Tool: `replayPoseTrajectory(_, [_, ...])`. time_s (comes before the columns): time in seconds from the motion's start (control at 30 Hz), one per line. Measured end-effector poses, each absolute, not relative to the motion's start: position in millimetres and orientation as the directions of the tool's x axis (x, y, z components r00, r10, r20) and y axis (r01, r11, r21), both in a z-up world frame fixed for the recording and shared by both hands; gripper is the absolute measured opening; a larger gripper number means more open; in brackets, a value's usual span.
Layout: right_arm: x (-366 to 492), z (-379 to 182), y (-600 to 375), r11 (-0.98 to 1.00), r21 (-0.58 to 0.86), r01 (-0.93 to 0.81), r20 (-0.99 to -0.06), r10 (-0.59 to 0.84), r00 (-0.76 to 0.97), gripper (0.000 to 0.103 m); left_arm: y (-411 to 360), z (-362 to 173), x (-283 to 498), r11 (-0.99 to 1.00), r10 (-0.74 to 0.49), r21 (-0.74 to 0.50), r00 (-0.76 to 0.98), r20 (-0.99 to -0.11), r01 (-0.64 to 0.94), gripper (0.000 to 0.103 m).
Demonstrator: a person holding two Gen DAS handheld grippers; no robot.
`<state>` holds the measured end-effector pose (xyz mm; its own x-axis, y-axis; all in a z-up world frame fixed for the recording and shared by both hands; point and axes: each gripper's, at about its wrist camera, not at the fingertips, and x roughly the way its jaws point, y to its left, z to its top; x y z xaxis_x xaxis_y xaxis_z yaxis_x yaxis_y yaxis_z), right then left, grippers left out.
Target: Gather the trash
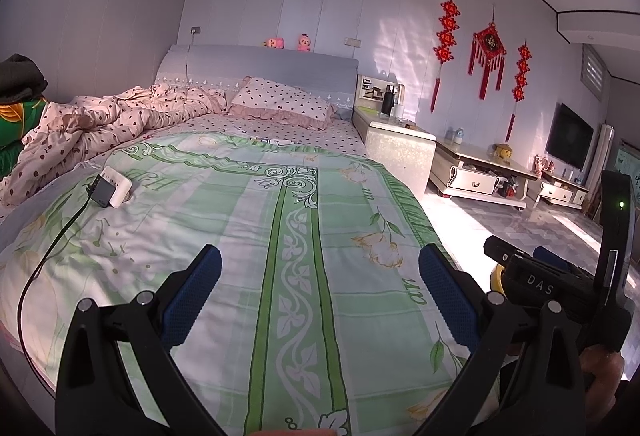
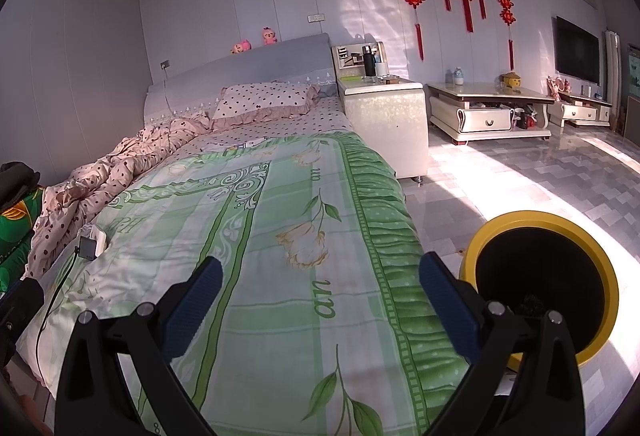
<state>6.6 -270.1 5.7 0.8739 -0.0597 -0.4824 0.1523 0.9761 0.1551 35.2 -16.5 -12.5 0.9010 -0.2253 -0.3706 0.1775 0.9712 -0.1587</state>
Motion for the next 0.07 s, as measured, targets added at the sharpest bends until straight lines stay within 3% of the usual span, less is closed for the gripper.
replayPoseTrajectory(0.07, [6.2, 5.7, -270.1, 0.976, 0.155, 0.152, -0.482, -0.06, 0.874, 0.095, -16.0, -12.0, 34.9, 0.971, -0.227, -0.162, 0.9, -0.372, 0.178, 0.095])
